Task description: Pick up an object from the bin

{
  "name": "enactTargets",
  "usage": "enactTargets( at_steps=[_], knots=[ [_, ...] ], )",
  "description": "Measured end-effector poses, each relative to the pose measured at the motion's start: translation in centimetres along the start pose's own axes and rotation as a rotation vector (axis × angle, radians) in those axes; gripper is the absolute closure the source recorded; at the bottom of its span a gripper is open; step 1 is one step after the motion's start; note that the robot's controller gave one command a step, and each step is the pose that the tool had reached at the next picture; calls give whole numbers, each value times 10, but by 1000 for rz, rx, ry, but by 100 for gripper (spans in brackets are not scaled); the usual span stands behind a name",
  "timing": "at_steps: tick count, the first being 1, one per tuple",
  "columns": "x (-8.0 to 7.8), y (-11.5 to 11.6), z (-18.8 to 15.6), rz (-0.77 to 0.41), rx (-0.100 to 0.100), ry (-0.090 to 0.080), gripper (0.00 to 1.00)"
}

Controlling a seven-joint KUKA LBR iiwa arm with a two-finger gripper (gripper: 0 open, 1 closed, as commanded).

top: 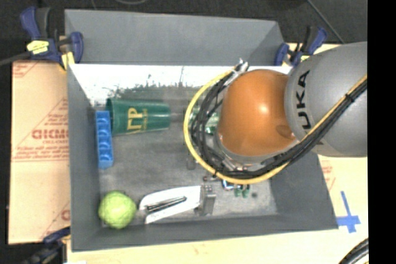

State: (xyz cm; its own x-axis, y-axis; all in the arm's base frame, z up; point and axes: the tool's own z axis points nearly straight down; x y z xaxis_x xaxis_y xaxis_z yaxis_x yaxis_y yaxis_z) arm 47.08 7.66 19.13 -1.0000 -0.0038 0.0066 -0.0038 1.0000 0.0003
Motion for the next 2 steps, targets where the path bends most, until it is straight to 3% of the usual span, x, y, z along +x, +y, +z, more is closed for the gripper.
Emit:
enactTargets(
  at_steps=[1, 2],
  knots=[
    [-2, 0, -4, 3, -1, -8, 0],
    [-7, 8, 54, -75, 0, -14, 0]
  ],
)
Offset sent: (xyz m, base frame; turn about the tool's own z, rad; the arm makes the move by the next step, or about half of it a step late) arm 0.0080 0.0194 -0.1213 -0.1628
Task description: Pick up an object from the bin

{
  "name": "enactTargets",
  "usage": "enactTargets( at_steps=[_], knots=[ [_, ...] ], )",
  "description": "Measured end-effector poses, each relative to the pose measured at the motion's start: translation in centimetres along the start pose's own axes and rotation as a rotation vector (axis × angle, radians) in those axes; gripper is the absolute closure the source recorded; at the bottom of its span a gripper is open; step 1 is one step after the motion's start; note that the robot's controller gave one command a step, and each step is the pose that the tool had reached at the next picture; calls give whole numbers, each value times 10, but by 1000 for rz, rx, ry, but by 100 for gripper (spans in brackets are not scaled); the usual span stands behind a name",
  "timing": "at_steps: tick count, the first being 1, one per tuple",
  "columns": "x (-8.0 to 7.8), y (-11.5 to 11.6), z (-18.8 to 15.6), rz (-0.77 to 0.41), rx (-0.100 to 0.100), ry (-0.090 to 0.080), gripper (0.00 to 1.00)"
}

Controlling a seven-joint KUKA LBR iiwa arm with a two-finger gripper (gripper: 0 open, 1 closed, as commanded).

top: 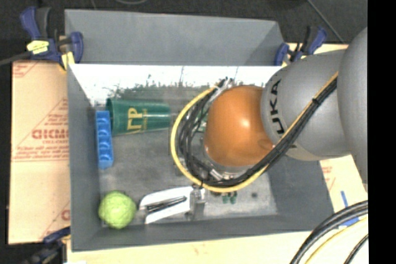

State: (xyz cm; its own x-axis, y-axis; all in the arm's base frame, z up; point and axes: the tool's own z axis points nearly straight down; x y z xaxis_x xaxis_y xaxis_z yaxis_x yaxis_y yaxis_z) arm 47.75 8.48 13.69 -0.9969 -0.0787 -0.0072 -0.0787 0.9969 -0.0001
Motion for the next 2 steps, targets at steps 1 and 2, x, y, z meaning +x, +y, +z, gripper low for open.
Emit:
enactTargets(
  at_steps=[1, 2],
  knots=[
    [0, 2, 51, -21, -1, 1, 0],
    [-5, 17, -5, -171, 0, 5, 0]
  ],
)
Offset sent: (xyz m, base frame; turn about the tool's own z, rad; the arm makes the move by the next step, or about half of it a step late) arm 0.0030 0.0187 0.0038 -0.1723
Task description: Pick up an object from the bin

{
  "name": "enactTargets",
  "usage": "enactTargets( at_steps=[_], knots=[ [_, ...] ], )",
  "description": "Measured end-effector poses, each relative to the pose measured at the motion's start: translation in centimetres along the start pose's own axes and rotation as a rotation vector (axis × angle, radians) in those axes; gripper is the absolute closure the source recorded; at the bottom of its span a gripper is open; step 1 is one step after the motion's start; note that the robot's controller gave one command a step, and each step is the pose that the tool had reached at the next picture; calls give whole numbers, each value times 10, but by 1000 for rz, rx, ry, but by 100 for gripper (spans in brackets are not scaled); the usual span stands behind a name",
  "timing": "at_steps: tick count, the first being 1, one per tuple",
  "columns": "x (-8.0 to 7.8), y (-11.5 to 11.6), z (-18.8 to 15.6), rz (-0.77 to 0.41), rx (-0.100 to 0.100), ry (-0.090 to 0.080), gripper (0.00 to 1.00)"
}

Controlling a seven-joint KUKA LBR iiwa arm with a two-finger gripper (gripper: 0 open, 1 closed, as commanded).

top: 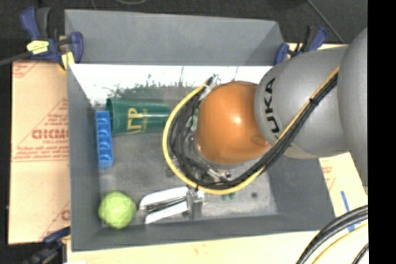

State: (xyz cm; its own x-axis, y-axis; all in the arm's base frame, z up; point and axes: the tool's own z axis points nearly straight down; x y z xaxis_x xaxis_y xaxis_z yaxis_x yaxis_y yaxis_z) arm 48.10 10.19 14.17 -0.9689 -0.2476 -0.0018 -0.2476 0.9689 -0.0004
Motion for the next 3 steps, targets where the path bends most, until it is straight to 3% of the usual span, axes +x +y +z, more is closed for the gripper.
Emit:
enactTargets(
  at_steps=[1, 2, 3],
  knots=[
    [0, -6, 61, 229, -1, -3, 0],
    [-2, -7, 82, 103, -2, -16, 100],
    [0, -7, 82, 87, -1, -13, 100]
  ],
)
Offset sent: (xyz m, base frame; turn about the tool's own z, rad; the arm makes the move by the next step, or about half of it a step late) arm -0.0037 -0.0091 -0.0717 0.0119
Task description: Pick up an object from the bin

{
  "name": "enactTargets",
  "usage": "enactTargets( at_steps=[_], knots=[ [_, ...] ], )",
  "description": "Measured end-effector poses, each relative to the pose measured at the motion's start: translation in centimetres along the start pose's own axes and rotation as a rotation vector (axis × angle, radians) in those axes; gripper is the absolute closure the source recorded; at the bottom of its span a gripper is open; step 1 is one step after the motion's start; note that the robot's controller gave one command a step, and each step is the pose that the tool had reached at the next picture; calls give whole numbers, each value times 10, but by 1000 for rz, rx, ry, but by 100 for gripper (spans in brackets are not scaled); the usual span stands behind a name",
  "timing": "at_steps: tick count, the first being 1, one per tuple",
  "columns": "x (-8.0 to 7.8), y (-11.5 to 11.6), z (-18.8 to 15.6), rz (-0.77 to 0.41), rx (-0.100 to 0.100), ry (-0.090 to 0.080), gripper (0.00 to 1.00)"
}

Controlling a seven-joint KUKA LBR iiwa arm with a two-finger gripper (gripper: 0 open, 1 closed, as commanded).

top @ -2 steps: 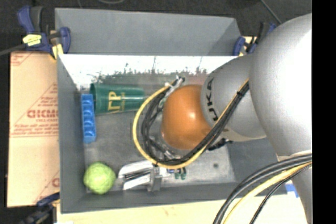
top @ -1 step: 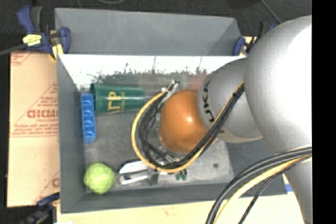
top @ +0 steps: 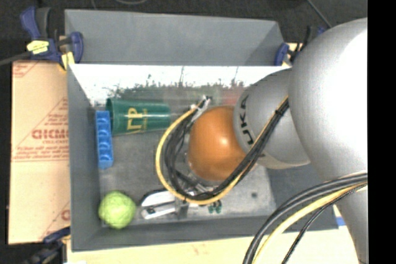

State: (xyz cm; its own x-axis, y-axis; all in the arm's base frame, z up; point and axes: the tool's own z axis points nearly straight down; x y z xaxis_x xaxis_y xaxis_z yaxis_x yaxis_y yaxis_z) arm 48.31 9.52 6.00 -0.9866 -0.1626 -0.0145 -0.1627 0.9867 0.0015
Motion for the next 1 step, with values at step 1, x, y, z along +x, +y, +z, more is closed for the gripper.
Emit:
enactTargets(
  at_steps=[1],
  knots=[
    [3, -1, -5, -7, 2, 16, 100]
  ],
)
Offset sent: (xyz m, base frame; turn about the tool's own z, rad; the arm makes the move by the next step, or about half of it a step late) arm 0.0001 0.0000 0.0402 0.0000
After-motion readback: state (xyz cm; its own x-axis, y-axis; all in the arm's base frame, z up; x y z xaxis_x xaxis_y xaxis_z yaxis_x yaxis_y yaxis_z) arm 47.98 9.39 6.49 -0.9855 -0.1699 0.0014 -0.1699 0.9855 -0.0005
